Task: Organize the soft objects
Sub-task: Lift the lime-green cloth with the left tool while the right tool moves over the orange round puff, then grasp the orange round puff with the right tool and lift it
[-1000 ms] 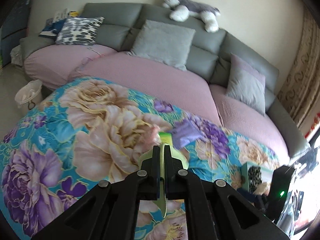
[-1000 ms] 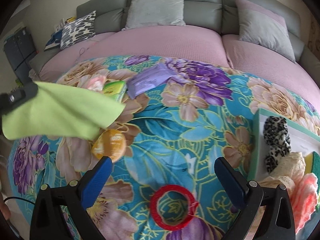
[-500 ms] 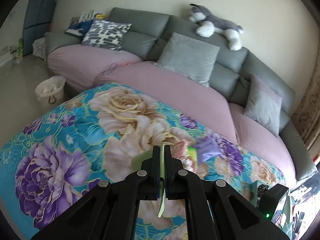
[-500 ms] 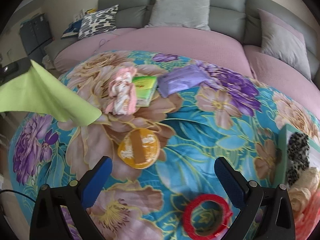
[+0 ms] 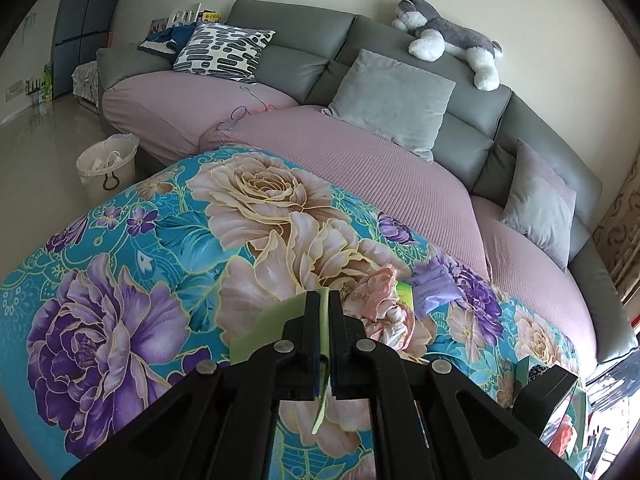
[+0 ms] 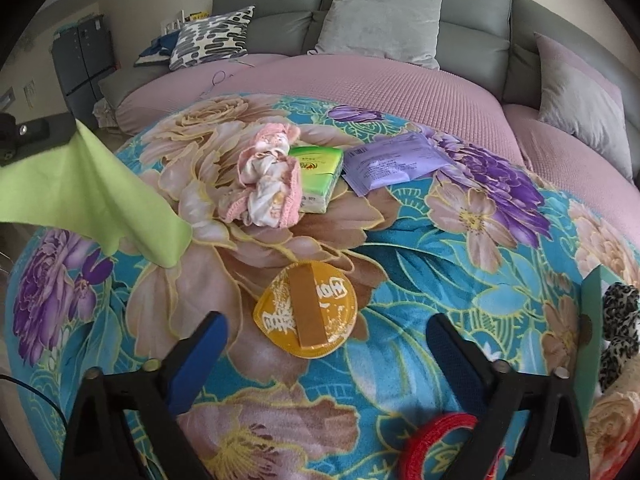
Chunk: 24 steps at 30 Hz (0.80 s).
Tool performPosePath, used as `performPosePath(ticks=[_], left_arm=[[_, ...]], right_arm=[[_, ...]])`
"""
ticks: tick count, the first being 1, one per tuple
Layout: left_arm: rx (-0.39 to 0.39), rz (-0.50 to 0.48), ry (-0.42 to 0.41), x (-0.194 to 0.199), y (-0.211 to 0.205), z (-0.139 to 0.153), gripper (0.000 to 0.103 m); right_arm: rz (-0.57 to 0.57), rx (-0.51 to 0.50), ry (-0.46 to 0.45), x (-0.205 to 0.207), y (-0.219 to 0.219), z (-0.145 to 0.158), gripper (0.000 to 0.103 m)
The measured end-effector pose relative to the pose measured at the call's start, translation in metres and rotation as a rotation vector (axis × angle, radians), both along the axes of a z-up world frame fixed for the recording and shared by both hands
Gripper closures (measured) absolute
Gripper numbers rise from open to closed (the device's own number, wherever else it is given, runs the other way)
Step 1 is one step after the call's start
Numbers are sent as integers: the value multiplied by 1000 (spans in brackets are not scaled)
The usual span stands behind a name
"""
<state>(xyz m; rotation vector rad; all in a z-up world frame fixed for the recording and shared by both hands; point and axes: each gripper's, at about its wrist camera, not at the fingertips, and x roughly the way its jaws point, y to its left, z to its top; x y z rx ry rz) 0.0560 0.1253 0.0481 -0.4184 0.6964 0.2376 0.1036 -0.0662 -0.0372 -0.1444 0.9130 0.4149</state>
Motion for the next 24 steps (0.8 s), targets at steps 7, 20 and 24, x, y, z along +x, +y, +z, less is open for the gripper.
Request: performPosePath(ticks=[7,20,24], left_arm=[[-9,-1,16,3,2,-5,100],[-1,-22,4,4,0,-3,100],[14,-36,-25,0,-5,5,100]], right_arm=[[13,-3,13,1,5,-5,35],[37,31,16,-3,6,0,49],[36,45,-1,-4,2,8,49]])
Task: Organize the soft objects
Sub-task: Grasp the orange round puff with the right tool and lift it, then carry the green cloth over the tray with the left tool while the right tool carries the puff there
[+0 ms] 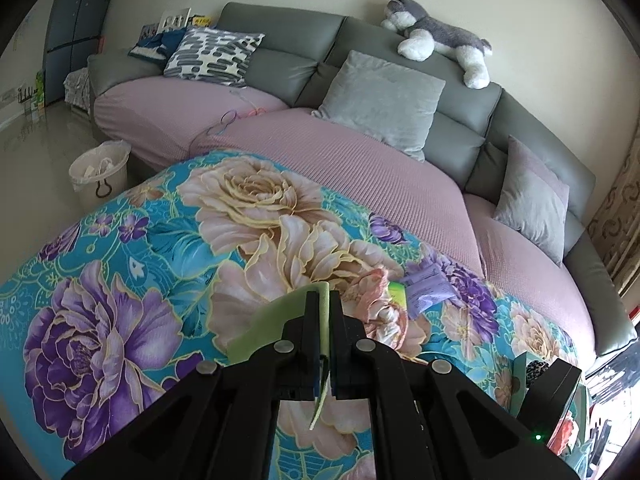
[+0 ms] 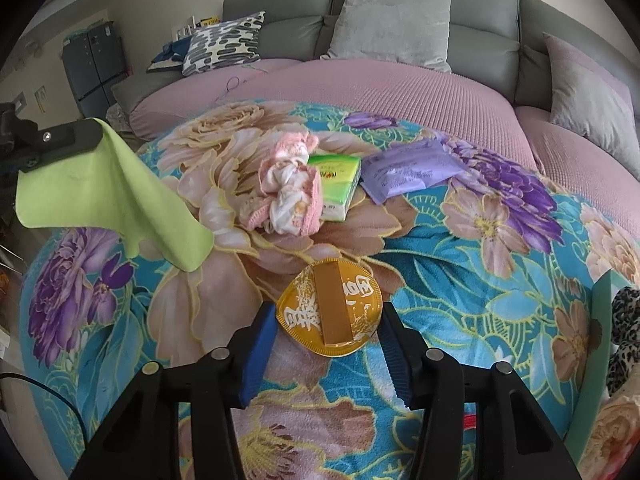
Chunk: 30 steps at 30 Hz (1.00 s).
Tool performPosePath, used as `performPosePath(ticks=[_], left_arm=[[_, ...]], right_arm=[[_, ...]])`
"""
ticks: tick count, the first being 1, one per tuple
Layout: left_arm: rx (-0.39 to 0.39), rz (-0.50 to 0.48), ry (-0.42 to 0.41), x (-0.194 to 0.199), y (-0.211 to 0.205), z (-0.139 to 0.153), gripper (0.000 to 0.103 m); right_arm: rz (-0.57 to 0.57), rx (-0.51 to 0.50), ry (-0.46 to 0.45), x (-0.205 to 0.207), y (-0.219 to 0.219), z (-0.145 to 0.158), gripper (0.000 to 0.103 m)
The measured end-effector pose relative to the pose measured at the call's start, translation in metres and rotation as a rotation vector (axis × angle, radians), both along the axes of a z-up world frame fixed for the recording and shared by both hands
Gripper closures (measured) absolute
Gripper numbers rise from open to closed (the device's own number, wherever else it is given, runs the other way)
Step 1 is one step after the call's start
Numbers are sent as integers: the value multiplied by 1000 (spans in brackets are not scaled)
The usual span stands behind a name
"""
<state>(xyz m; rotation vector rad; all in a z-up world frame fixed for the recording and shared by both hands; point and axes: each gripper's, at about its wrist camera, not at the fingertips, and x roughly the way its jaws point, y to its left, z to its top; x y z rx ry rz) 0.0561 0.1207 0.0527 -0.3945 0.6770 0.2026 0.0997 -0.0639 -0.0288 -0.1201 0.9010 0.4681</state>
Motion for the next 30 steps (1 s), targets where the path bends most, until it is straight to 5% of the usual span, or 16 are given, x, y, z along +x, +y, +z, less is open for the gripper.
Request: performPosePath(ticks=[17,30], left_arm=[[0,-144,-159,-7,-42,38,100],[-6,-330,-225,0,-121,50,100]], right_arm=[[-78,68,-98,-9,-41,51,49],[-280,71,-173,-18,-140,83,49]])
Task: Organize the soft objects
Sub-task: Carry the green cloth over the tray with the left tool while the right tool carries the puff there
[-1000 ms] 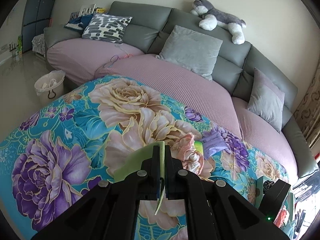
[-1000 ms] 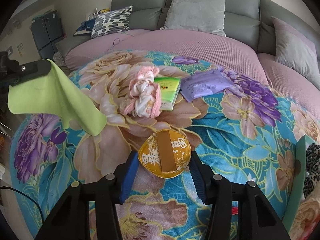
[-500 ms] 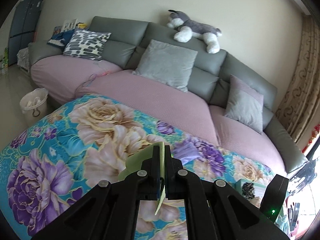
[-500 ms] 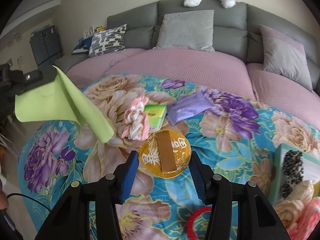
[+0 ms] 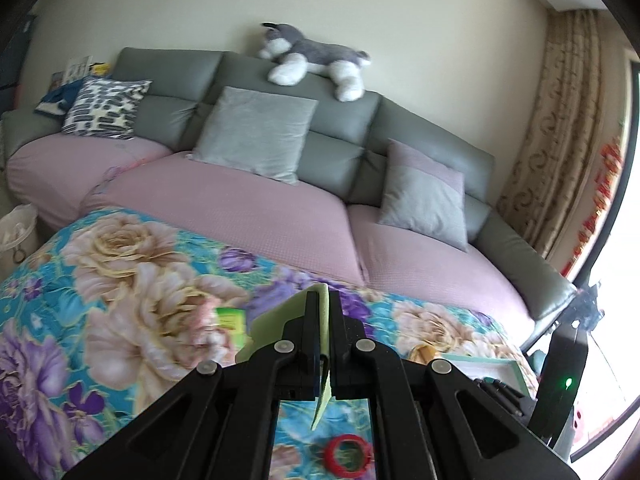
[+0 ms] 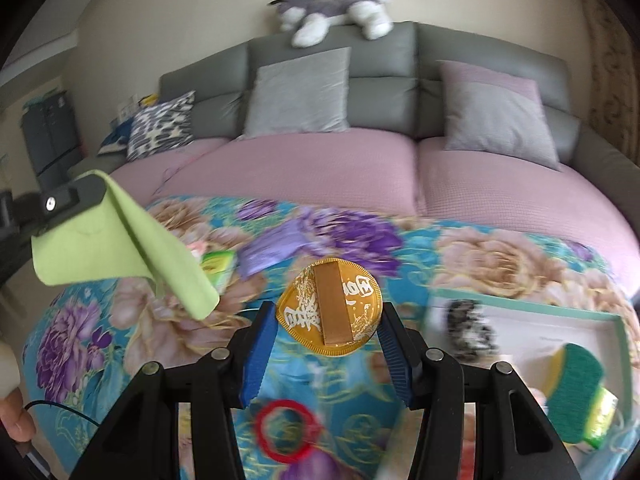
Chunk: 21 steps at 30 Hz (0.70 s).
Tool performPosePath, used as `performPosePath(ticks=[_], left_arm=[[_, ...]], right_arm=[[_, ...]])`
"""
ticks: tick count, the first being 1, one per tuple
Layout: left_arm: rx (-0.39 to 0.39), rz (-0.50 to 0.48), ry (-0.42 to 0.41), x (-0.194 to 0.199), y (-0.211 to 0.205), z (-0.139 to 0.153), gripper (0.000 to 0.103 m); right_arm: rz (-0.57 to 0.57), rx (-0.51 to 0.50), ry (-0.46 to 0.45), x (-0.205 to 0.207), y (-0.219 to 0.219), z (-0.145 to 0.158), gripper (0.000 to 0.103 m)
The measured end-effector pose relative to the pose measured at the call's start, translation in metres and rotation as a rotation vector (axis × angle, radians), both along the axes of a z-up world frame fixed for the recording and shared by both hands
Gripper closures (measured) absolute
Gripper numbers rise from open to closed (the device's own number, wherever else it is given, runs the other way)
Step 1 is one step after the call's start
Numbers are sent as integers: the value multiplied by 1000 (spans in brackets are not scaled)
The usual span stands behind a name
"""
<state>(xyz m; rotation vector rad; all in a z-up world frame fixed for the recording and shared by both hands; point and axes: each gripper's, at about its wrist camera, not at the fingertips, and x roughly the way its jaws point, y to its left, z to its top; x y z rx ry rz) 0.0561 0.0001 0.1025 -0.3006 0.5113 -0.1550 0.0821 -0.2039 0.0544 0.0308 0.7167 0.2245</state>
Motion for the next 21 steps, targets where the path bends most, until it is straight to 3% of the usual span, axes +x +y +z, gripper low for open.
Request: performPosePath(ticks=[13,21], left_arm=[[113,-160,12,18,-83,7,100],[146,-287,-30,37,-149,21,100]], right_arm=[[-262,32,28,-15,-118,5,49],[-382,31,49,-25,-168,1,49]])
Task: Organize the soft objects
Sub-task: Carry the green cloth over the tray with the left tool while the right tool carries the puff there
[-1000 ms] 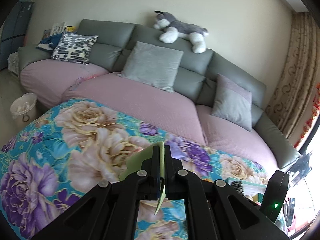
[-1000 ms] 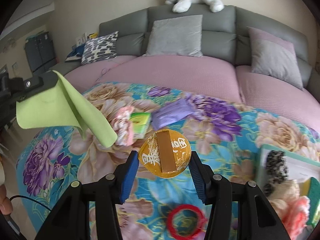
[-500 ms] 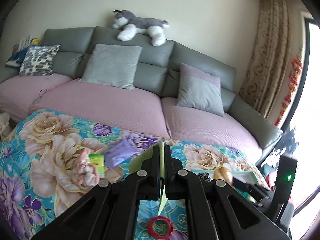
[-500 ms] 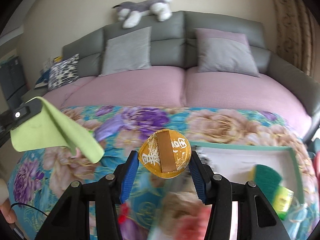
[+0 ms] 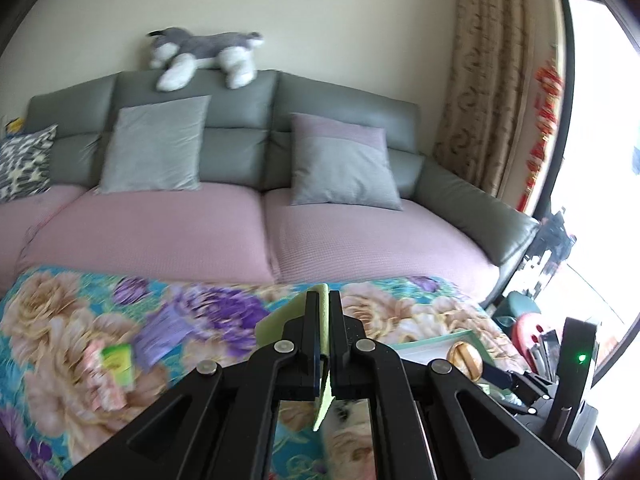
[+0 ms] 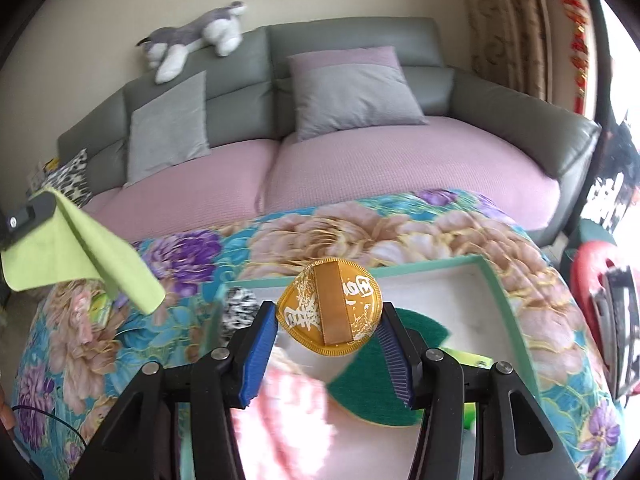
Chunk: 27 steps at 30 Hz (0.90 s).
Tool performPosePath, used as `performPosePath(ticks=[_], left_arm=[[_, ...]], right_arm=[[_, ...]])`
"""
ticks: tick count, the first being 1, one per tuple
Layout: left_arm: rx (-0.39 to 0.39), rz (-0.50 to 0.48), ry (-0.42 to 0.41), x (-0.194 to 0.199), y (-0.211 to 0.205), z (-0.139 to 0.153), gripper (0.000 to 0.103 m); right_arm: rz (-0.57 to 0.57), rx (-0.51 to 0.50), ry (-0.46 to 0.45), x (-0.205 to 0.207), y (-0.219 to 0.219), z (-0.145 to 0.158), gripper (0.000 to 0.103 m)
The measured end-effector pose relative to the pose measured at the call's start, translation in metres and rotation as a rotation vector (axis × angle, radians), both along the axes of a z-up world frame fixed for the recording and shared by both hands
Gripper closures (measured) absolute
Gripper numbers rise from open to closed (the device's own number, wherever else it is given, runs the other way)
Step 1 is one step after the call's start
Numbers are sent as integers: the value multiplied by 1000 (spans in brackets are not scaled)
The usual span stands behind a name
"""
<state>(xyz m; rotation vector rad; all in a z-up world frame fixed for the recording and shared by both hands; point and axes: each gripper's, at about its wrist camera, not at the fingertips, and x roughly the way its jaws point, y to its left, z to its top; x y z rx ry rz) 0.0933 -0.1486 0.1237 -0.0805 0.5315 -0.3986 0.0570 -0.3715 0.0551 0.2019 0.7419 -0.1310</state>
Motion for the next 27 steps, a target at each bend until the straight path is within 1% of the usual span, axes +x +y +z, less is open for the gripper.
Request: performPosePath(ticks=[8,12,14,18,23,27], left_arm=[[34,-150,-5,12,-68,-2,100],[47,-194,8,15,-88,-11,100],[58,-206,28,18,-97,-20,100],[90,-213,101,27,-110,-45,100],[128,-208,188,33,-114,-72,100],[157,-207,239,36,-117,-89,100]], right_arm=[[-127,-12,59,-5,-40,-13,49],[-176,-24,83,-10,-55,-18,49],[-195,-27,88,-12,-60,-18,49],[-222,-15,100,-14,-67,-21,49],[-229,-17,112,-13,-69,-23,49],[-232,-22,131,-11,-68,-27,49]])
